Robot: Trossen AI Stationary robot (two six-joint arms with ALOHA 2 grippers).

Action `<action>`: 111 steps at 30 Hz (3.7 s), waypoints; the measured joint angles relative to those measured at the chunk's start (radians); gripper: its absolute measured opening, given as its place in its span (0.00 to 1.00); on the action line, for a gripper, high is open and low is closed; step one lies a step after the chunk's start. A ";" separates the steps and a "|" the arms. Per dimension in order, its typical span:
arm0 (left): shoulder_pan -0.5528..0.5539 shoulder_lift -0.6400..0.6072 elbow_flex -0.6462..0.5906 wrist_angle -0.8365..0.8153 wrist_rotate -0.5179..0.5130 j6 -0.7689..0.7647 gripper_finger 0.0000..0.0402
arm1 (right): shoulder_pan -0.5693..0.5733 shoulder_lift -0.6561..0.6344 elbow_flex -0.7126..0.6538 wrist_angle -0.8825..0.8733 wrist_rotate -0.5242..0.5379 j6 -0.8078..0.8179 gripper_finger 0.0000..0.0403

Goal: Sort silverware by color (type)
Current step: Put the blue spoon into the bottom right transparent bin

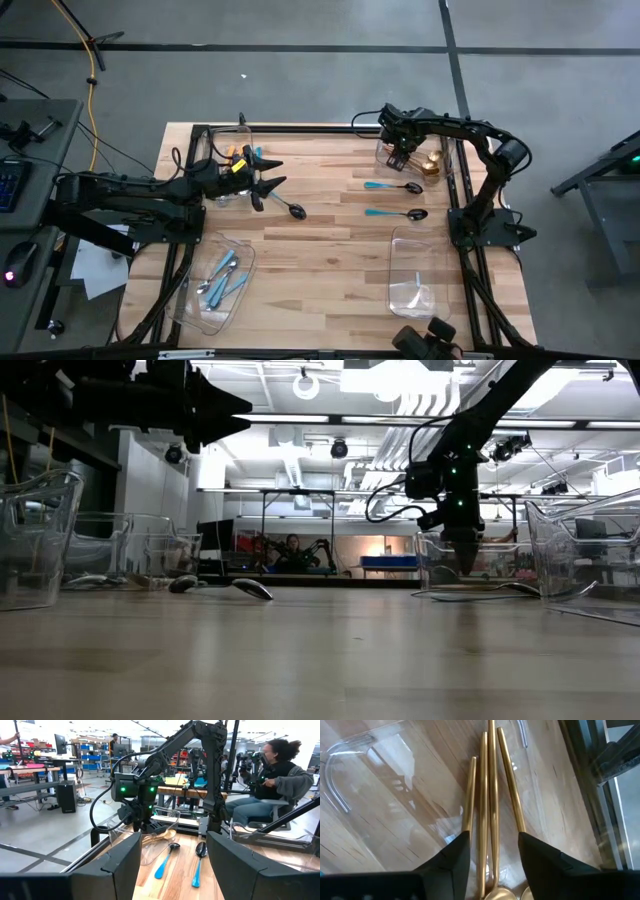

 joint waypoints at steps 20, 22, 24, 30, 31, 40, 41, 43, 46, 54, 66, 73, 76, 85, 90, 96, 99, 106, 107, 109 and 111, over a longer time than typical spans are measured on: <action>0.000 0.000 0.000 -0.009 0.000 0.000 0.53 | -0.007 -0.198 0.163 -0.113 -0.025 -0.061 0.40; 0.000 0.000 0.000 -0.018 0.000 -0.002 0.53 | -0.012 -0.276 0.146 -0.066 -0.102 -0.045 0.40; 0.000 0.000 0.000 -0.021 0.000 -0.002 0.53 | -0.014 -0.355 0.110 -0.020 -0.187 -0.035 0.40; 0.000 0.000 0.000 -0.017 0.000 -0.026 0.53 | 0.013 -0.581 -0.068 0.186 -0.382 0.036 0.40; 0.000 0.000 0.000 -0.014 0.000 -0.026 0.53 | 0.024 -0.613 -0.107 0.225 -0.407 0.052 0.40; 0.000 0.000 0.000 -0.018 0.000 -0.052 0.53 | 0.192 -0.777 -0.543 0.909 -0.508 0.244 0.40; 0.000 0.000 0.000 -0.016 0.000 -0.052 0.53 | 0.215 -0.775 -0.583 1.005 -0.518 0.265 0.40; 0.000 0.000 0.000 -0.008 0.000 -0.052 0.53 | 0.260 -0.764 -0.646 1.175 -0.533 0.297 0.40; 0.000 0.000 0.000 0.005 0.002 -0.052 0.53 | 0.332 -0.742 -0.703 1.390 -0.535 0.319 0.40; 0.000 0.000 0.000 0.006 0.050 -0.053 0.53 | 0.479 -0.665 -0.710 1.613 -0.534 0.299 0.40; -0.001 0.000 0.000 0.011 0.100 -0.026 0.53 | 0.551 -0.603 -0.710 1.662 -0.531 0.183 0.40; -0.001 0.000 0.000 0.011 0.099 -0.026 0.53 | 0.550 -0.603 -0.710 1.676 -0.528 0.184 0.40; -0.001 0.000 0.000 0.011 0.095 -0.026 0.53 | 0.550 -0.603 -0.710 1.676 -0.528 0.184 0.40; -0.001 0.000 0.000 0.010 0.088 -0.001 0.53 | 0.550 -0.603 -0.710 1.666 -0.529 0.184 0.40; -0.001 0.011 0.020 -0.010 0.066 -0.097 0.53 | 0.550 -0.603 -0.710 1.664 -0.529 0.188 0.40; 0.000 0.066 0.230 -0.448 0.074 -0.049 0.53 | 0.550 -0.603 -0.710 1.662 -0.532 0.192 0.40; -0.001 0.140 0.380 -0.783 0.074 0.019 0.53 | 0.550 -0.603 -0.710 1.660 -0.532 0.192 0.40; -0.023 0.317 0.543 -1.151 0.074 0.169 0.53 | 0.550 -0.603 -0.710 1.660 -0.532 0.192 0.40; -0.025 0.336 0.543 -1.155 0.074 0.197 0.53 | 0.550 -0.603 -0.710 1.660 -0.531 0.192 0.40; -0.029 0.377 0.543 -1.159 0.074 0.250 0.53 | 0.550 -0.603 -0.710 1.660 -0.531 0.192 0.40; -0.029 0.419 0.543 -1.159 0.074 0.293 0.53 | 0.550 -0.603 -0.710 1.656 -0.531 0.192 0.40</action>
